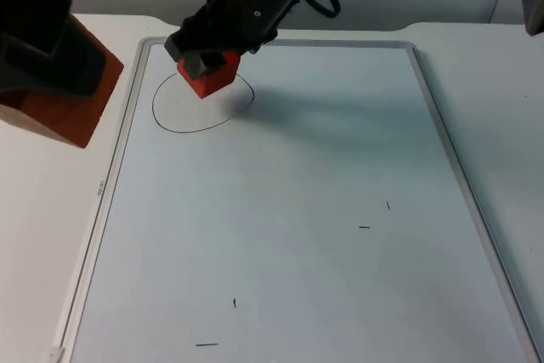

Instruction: Pick up one cube with the left hand and another cube with the right hand. First place the cube in the right hand at the target position, then stack the cube in the left hand on top.

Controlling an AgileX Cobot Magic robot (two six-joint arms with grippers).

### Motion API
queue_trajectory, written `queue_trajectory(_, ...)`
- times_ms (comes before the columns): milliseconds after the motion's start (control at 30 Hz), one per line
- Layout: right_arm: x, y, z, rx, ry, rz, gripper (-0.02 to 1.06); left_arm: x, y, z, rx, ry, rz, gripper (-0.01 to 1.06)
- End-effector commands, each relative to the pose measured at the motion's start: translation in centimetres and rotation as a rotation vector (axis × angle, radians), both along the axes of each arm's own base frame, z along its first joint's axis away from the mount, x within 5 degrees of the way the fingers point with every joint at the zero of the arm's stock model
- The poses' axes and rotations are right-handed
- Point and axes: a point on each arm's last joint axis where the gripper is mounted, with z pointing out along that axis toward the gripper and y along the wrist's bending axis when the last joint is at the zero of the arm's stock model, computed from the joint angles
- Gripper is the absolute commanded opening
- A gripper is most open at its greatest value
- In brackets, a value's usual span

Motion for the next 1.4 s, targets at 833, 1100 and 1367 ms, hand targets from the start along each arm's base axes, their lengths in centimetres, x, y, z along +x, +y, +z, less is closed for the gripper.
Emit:
queue_trajectory(833,-0.3,0.2,-2.8,-0.036,0.070,0.005,0.05,-0.2,-0.1,0.2,-0.020,-0.003,0.000,0.00)
queue_trajectory(1100,0.1,0.5,-2.5,0.003,0.014,-0.007,0.29,-0.2,-0.1,0.2,-0.019,-0.004,-0.001,0.00)
queue_trajectory(1367,0.2,0.8,-2.3,0.015,-0.009,-0.002,0.29,-0.2,-0.1,0.2,-0.019,-0.004,-0.001,0.00)
